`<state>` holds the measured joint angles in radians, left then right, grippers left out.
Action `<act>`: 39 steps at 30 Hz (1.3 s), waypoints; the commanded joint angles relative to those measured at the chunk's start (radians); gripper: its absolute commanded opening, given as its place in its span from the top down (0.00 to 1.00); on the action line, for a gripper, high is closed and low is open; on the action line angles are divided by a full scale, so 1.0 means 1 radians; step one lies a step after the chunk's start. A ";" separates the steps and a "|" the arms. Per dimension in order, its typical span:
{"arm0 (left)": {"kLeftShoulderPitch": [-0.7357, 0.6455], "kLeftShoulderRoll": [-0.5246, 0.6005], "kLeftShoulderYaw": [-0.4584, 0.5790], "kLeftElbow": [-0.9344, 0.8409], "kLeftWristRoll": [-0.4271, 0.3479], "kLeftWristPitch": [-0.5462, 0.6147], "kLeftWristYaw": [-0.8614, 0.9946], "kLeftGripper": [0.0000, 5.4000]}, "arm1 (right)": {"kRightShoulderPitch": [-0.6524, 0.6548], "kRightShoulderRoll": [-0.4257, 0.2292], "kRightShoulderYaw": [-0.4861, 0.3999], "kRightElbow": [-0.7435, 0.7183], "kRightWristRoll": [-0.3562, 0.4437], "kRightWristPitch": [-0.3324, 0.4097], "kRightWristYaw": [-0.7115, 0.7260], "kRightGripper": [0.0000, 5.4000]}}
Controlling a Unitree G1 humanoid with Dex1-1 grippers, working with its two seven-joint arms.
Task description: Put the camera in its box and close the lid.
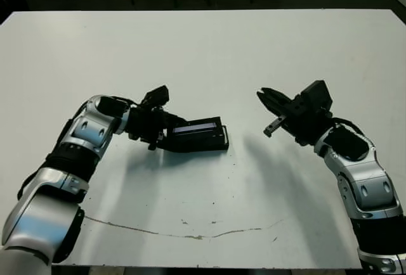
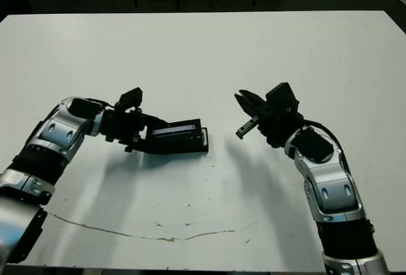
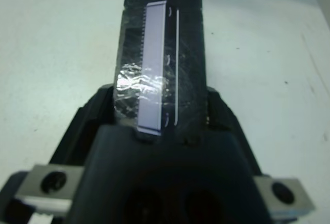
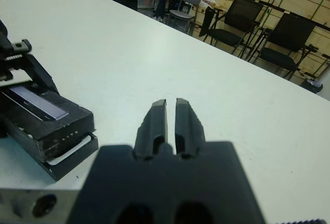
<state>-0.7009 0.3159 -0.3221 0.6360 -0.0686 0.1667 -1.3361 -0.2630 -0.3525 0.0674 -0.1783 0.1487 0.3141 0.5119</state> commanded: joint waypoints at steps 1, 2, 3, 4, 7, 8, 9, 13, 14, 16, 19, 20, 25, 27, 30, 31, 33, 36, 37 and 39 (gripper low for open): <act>0.020 -0.057 -0.041 0.083 0.024 -0.021 -0.008 0.48 | 0.020 -0.008 -0.001 0.006 -0.002 0.003 0.002 1.00; 0.014 -0.066 -0.042 0.106 0.029 -0.032 -0.003 0.48 | 0.021 -0.008 -0.001 0.003 -0.002 0.005 0.001 1.00; 0.008 -0.075 -0.042 0.130 0.034 -0.042 0.000 0.48 | 0.021 -0.007 -0.001 0.003 -0.001 0.005 0.001 1.00; 0.003 -0.082 -0.042 0.149 0.037 -0.051 0.001 0.48 | 0.022 -0.006 -0.002 0.003 0.000 0.005 0.001 1.00; -0.013 -0.099 -0.050 0.208 0.054 -0.076 0.000 0.48 | 0.023 -0.007 -0.001 0.000 -0.001 0.010 0.000 1.00; -0.016 -0.102 -0.054 0.219 0.059 -0.084 0.001 0.48 | 0.023 -0.008 0.000 -0.003 -0.003 0.014 -0.002 1.00; -0.019 -0.105 -0.056 0.229 0.063 -0.098 0.001 0.48 | 0.022 -0.009 0.000 -0.004 -0.003 0.017 -0.002 1.00; -0.047 -0.117 -0.074 0.264 0.081 -0.092 -0.016 0.48 | 0.020 -0.012 0.002 -0.003 -0.010 0.011 -0.002 1.00; -0.055 -0.121 -0.080 0.268 0.087 -0.093 -0.022 0.48 | 0.019 -0.011 0.002 0.000 -0.009 0.010 -0.001 1.00; -0.072 -0.127 -0.094 0.266 0.101 -0.106 -0.031 0.48 | 0.017 -0.009 0.000 0.002 -0.004 0.014 0.001 1.00; -0.096 -0.138 -0.109 0.255 0.112 -0.105 -0.041 0.48 | 0.014 -0.007 -0.001 0.003 0.002 0.017 0.005 1.00; -0.103 -0.140 -0.117 0.248 0.120 -0.109 -0.043 0.48 | 0.013 -0.007 0.001 0.003 -0.001 0.017 0.003 1.00; -0.142 -0.153 -0.154 0.206 0.145 -0.101 -0.064 0.48 | 0.011 -0.008 0.003 0.004 -0.005 0.012 0.003 1.00; -0.149 -0.158 -0.162 0.192 0.151 -0.115 -0.071 0.48 | 0.012 -0.006 0.002 0.006 -0.002 0.008 0.004 1.00; -0.154 -0.160 -0.173 0.183 0.161 -0.134 -0.076 0.48 | 0.012 -0.002 -0.001 0.010 0.006 0.011 0.005 1.00; -0.153 -0.159 -0.176 0.179 0.165 -0.142 -0.075 0.48 | 0.013 -0.002 -0.001 0.011 0.005 0.007 0.005 1.00; -0.150 -0.154 -0.183 0.170 0.178 -0.155 -0.067 0.48 | 0.013 -0.004 0.001 0.010 0.000 0.005 0.003 1.00; -0.137 -0.143 -0.183 0.155 0.190 -0.170 -0.046 0.48 | 0.016 -0.005 0.002 0.002 -0.001 0.013 0.000 1.00; -0.132 -0.140 -0.181 0.149 0.193 -0.149 -0.036 0.48 | 0.017 -0.005 0.002 0.000 -0.002 0.015 -0.001 1.00; -0.126 -0.134 -0.178 0.140 0.197 -0.120 -0.027 0.45 | 0.018 -0.006 0.002 -0.001 -0.001 0.016 0.001 1.00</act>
<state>-0.8662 0.2408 -0.4490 0.7918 0.1023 0.0416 -1.3620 -0.2594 -0.3522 0.0684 -0.1802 0.1480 0.3144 0.5120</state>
